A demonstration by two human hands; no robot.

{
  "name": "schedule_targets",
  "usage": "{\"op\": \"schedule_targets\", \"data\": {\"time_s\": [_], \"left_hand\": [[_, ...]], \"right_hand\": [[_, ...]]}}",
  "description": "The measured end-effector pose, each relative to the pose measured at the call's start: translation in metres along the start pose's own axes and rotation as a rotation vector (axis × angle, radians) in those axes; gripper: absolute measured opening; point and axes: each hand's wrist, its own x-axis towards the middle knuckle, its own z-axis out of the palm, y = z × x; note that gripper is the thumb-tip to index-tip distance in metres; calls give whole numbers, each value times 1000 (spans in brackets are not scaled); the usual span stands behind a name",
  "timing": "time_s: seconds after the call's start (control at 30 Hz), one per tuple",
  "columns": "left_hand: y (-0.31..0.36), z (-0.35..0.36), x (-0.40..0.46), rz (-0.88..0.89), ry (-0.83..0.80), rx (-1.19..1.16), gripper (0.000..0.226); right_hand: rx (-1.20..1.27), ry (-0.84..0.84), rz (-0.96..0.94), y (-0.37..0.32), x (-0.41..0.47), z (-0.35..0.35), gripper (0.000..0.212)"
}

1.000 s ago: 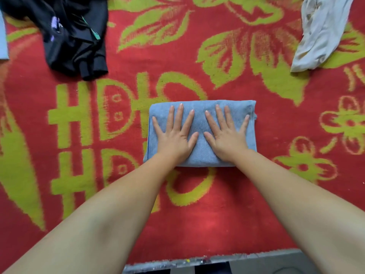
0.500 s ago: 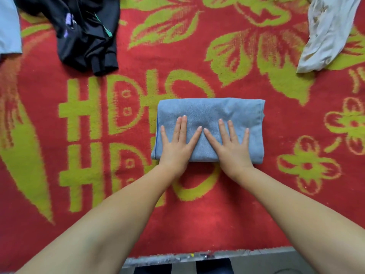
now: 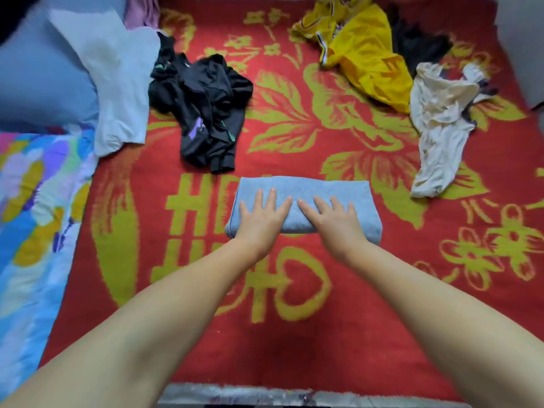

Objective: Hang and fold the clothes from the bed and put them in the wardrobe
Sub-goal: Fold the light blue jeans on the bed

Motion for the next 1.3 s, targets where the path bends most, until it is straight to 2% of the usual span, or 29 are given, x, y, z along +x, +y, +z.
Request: {"op": "schedule_targets", "data": {"time_s": [0.17, 0.3, 0.47, 0.63, 0.73, 0.83, 1.03, 1.17, 1.3], "left_hand": [[-41, -55, -82, -196, 82, -1, 87], [-52, -79, -172, -422, 124, -15, 75], [-42, -68, -287, -703, 172, -70, 70], [-31, -44, -412, -994, 141, -141, 67], [-26, -17, -495, -1152, 128, -196, 75], [-11, 14, -577, -1295, 109, -259, 73], [36, 86, -736, -1500, 18, -438, 88], [63, 138, -849, -1569, -46, -531, 74], [84, 189, -950, -1623, -101, -516, 64]], "right_hand": [[-65, 113, -183, -55, -18, -72, 78], [-163, 209, -421, -105, -50, -112, 77], [-307, 324, -738, -165, -110, -131, 72], [-418, 324, -1052, -253, -182, -136, 67], [-479, 326, -1228, -314, -236, -129, 69], [-556, 316, -1375, -372, -296, -111, 72], [-668, 233, -1600, -477, -435, -43, 79], [-670, 185, -1728, -544, -534, 12, 75], [-679, 156, -1793, -607, -625, 62, 74]]}}
